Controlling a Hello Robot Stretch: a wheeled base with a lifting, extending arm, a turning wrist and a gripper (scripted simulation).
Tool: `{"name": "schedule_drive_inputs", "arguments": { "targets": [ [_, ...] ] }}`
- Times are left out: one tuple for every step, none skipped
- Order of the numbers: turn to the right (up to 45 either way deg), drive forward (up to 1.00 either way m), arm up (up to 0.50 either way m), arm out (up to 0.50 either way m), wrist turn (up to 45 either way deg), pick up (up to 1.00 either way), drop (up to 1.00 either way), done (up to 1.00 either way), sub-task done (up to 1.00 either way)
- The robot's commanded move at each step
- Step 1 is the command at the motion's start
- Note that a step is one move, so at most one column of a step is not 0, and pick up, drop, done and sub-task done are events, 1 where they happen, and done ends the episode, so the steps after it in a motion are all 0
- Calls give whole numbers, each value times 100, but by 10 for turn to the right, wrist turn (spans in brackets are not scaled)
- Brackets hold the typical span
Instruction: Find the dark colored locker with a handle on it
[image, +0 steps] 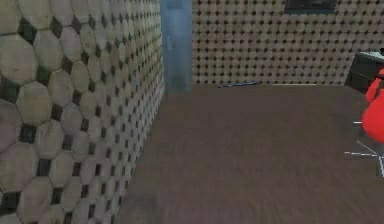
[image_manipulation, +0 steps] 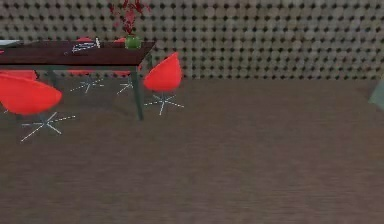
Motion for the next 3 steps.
{"name": "schedule_drive_inputs", "arguments": {
  "targets": [
    [0,100,0,0,0,0,0,0,0],
    [0,100,0,0,0,0,0,0,0],
    [0,80,0,0,0,0,0,0,0]
  ]
}}
